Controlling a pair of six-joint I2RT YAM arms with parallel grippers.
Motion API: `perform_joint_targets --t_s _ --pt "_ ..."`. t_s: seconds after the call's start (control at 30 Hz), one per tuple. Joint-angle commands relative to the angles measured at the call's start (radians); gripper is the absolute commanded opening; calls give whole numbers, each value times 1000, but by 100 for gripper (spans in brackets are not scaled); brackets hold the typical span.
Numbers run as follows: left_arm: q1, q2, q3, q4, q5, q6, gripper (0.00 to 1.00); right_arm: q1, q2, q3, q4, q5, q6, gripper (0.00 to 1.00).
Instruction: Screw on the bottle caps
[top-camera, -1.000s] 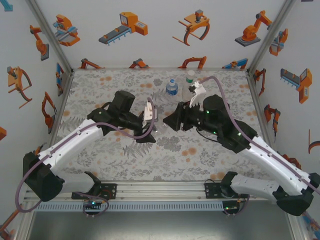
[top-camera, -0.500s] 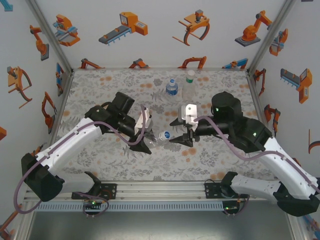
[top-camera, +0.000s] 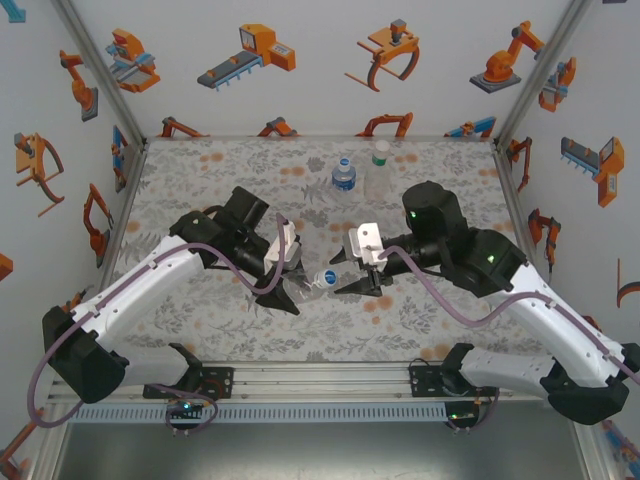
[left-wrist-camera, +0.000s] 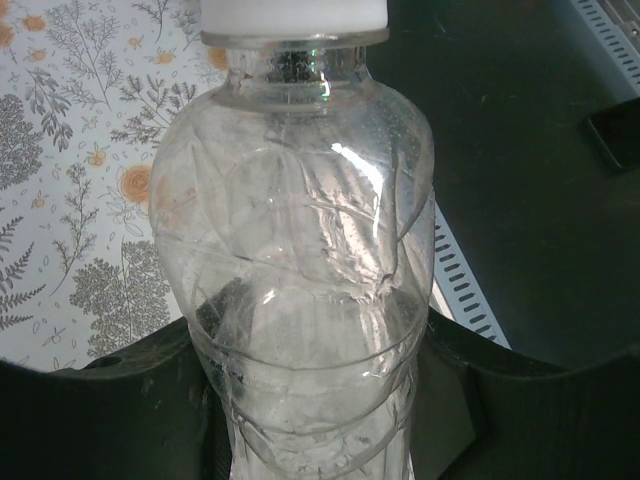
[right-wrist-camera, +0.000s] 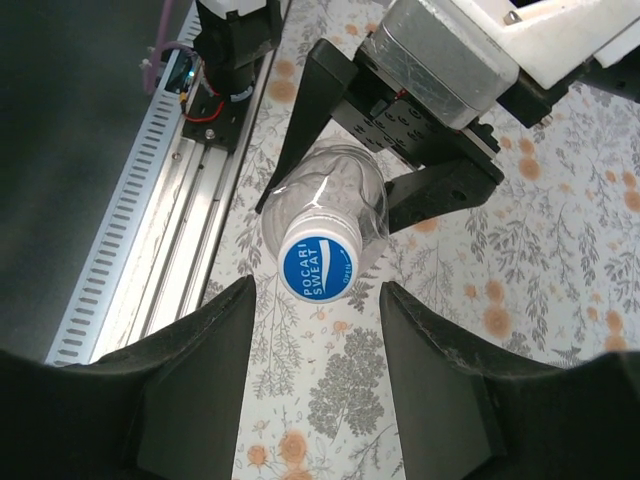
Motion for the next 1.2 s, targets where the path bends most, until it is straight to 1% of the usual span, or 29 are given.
perform_joint_targets --t_s 0.0,0.1,0.23,0.37,0.57,0.67,0.7,0.73,0.77,0.83,0.93,1.03,1.1,1.17 --pt "-6 -11 32 -28 46 34 0 6 1 -11 55 -57 -7 50" --pt "-6 -7 35 -28 47 29 0 10 14 -6 63 -87 -3 50" --pt "-5 -5 39 -33 47 26 0 16 22 -16 72 -78 -2 48" --pt "-6 -4 39 -33 48 24 0 19 26 -26 91 -71 1 45" --pt "-5 12 46 -35 48 7 0 26 21 -49 149 -73 41 45" --pt "-5 18 49 -36 48 6 0 27 21 -52 143 -67 47 36" --pt "-5 19 51 -35 46 5 0 27 22 -51 139 -66 52 29" --pt "-5 20 52 -36 46 3 0 27 25 -51 140 -61 63 20" --pt "-6 22 55 -36 43 0 0 28 22 -52 146 -55 81 13" --pt "-5 25 60 -36 28 -13 0 29 19 -62 171 -16 150 0" --pt "-6 22 55 13 -13 -78 0 29 7 -99 243 109 338 0" --pt "-5 12 23 133 -66 -189 0 32 -20 -180 367 260 591 0" --pt "-5 7 0 212 -113 -256 0 40 -37 -232 431 411 781 0" --pt "-5 9 -16 281 -162 -326 0 49 -41 -253 442 554 933 0"
